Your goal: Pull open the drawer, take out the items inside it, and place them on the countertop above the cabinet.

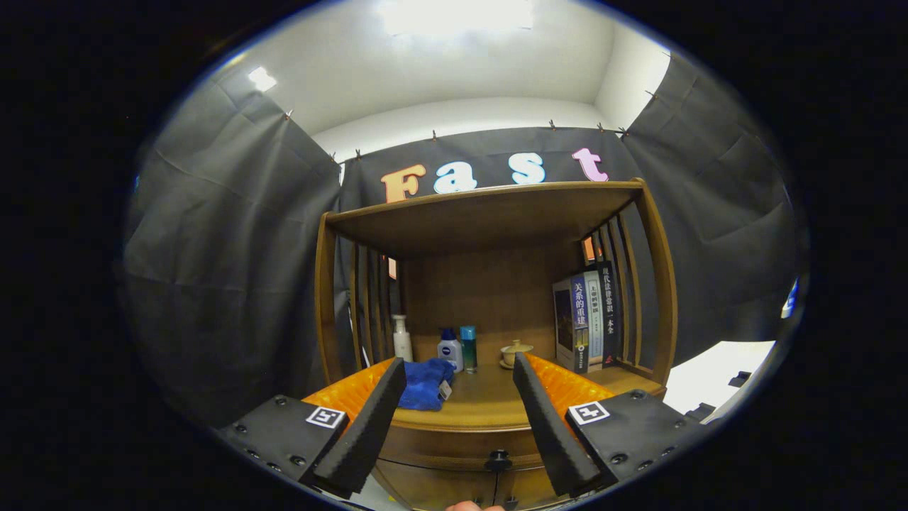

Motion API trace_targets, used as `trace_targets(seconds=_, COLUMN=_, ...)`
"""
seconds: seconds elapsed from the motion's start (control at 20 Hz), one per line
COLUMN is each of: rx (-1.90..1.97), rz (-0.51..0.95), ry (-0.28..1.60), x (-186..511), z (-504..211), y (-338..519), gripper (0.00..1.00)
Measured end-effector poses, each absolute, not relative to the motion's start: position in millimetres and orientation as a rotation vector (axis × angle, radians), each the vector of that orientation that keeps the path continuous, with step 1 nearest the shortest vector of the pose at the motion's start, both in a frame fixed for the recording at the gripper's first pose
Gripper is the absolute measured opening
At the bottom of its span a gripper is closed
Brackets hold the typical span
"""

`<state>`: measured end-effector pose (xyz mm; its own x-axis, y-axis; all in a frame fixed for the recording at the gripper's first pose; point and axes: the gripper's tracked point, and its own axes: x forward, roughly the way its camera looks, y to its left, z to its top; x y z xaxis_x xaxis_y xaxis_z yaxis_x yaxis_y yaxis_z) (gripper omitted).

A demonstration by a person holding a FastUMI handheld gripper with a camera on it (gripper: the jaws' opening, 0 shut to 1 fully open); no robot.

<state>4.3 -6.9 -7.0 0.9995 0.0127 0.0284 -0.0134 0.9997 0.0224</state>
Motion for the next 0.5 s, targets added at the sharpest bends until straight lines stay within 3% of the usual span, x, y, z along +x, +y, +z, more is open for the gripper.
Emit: trace_targets(seconds=0.5, rx=-0.005, rz=-0.069, ry=0.116, x=60.8, z=-153.1, y=-45.4, gripper=0.98)
